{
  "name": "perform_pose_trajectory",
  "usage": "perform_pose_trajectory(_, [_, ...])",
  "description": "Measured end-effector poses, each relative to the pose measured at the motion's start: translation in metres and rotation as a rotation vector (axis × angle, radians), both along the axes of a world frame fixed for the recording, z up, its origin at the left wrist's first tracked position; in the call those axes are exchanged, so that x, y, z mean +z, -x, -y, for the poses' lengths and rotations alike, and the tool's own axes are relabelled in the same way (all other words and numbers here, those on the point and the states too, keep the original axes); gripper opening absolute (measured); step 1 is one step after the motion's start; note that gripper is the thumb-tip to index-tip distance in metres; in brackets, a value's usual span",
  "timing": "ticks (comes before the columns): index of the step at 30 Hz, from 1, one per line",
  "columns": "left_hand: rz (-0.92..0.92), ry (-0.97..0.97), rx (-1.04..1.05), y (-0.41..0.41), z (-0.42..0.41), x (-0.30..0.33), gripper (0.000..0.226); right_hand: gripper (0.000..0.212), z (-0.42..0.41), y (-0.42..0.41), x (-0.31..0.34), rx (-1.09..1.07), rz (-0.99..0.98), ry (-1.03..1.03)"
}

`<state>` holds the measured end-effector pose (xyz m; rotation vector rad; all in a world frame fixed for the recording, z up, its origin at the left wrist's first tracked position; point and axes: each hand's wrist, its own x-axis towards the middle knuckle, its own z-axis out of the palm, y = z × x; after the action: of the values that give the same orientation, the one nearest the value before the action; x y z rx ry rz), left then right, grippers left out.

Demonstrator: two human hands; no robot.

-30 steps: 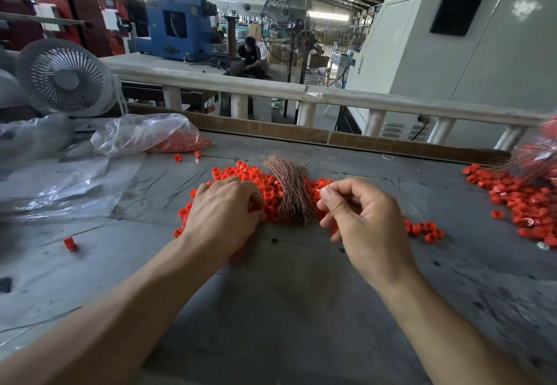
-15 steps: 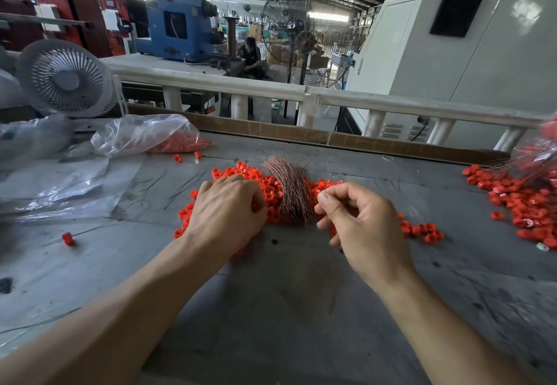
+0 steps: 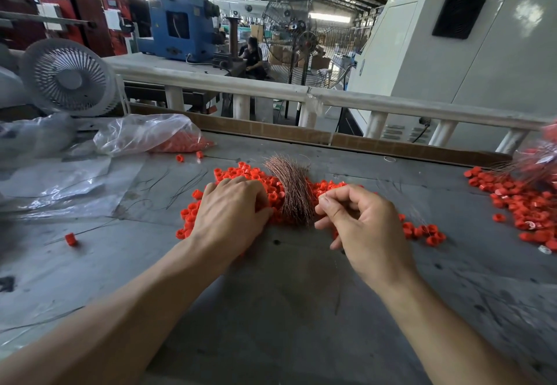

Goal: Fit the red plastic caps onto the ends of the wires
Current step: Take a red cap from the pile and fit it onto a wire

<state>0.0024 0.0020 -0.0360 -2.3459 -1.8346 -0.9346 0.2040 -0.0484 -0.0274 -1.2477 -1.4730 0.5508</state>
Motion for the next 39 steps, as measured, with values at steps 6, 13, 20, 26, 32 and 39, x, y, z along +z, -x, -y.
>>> perform_pose_trajectory(6, [0.425,0.031,-0.153,-0.007,0.006,0.007,0.014,0.015,-0.001,0.0,0.001,0.002,-0.017,-0.009])
perform_pose_trajectory(13, [0.766,0.158,-0.421,-0.016,0.013,0.008,0.023,0.022,-0.001,-0.002,0.0,0.043,0.017,-0.027])
perform_pose_trajectory(20, [0.838,0.19,-0.479,-0.015,0.016,0.012,0.025,0.02,0.003,0.001,0.005,0.088,0.016,-0.076])
perform_pose_trajectory(26, [0.835,0.188,-0.496,-0.017,0.021,0.016,0.023,0.015,0.006,0.002,0.007,0.103,0.011,-0.11])
perform_pose_trajectory(32, [0.866,0.224,-0.58,-0.018,0.023,0.018,0.021,0.017,0.006,0.003,0.007,0.116,0.029,-0.136])
perform_pose_trajectory(39, [0.92,0.314,-0.62,-0.019,0.025,0.019,0.02,0.018,0.007,0.002,0.007,0.121,0.059,-0.14])
